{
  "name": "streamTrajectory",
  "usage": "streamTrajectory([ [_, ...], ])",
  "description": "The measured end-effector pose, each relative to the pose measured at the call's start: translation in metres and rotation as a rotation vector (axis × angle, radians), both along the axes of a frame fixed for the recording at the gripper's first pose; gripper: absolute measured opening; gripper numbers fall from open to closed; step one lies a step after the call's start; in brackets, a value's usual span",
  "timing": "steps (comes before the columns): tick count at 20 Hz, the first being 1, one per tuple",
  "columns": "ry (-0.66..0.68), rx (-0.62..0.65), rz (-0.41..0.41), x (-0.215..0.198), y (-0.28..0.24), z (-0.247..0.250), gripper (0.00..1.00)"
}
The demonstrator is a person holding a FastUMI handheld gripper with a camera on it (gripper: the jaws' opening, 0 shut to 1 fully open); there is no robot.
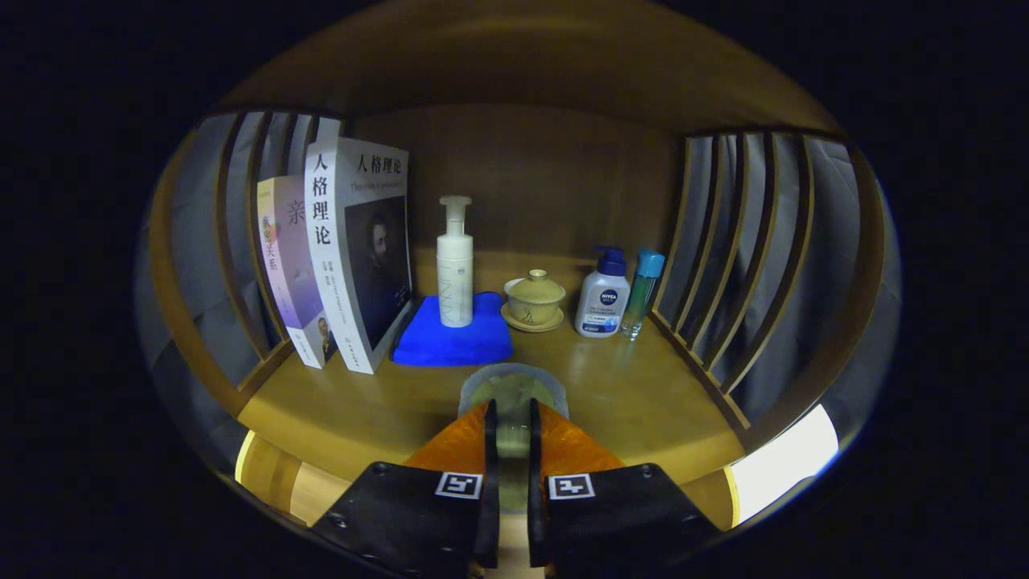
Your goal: Pull open the drawer, take out the items inside it, and place them on the countertop above the cabinet.
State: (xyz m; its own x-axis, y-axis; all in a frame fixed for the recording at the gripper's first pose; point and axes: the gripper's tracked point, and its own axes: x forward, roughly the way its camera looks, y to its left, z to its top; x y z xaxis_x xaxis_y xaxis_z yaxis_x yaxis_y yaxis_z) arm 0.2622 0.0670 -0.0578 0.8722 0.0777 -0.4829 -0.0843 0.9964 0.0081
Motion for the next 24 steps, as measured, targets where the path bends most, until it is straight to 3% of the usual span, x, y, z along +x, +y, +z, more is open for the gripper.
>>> streamTrajectory([
  [6,-0.004,0.034,0.007,0.012,0.002,-0.005,0.27],
  [11,-0.102,0.086,0.036,0.000,0.009,0.012,0.98],
  [19,-0.334,0.107,-0.078,-0.083,-0.023,0.072,0.98],
  [24,-0.417,0.092,-0.072,-0.144,-0.024,0.079,0.98],
])
